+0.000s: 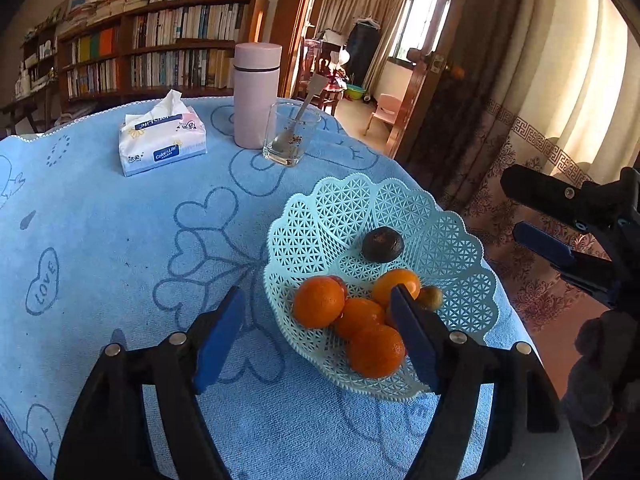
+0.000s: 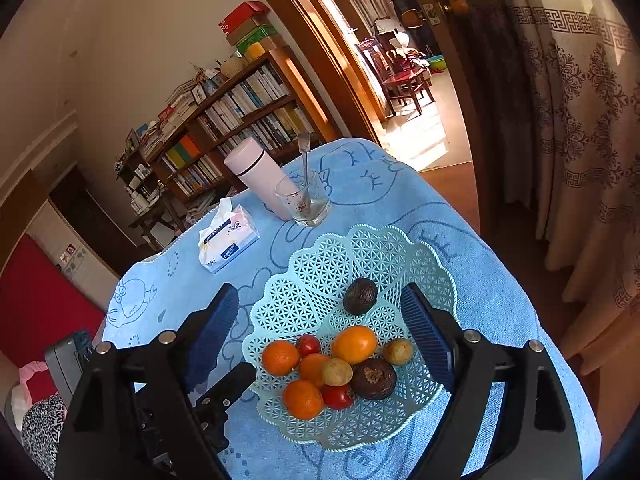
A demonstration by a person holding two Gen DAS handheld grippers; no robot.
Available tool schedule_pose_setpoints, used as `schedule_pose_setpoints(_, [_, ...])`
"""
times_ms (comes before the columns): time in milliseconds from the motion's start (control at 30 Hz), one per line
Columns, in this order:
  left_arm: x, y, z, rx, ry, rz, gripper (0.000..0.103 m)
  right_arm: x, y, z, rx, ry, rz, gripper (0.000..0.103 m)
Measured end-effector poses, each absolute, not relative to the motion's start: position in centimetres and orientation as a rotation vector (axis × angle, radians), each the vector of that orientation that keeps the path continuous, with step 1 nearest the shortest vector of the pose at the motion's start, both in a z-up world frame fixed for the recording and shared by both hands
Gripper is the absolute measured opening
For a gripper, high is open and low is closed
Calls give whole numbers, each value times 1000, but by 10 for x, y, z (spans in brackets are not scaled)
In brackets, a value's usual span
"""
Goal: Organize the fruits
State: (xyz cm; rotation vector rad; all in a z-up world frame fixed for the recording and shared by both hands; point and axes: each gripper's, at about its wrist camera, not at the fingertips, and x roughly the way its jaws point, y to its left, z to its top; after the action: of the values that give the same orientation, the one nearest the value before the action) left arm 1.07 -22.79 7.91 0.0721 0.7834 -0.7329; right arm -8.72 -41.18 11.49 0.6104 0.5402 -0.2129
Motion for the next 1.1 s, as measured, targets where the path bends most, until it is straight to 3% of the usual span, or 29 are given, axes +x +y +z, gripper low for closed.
schedule_pose_setpoints(200, [-7,-215,88,184,647,-595,93,-94,-419,111,616,563,-255,96])
schedule_pose_setpoints(767, [-33,-189,78,295,552,-427,95,-105,-401,102,347,685,-331,99])
schedule_pose_setpoints(1100, [-46,-180,86,330,455,-342,98,-121,-373,111,164,583,-360,100])
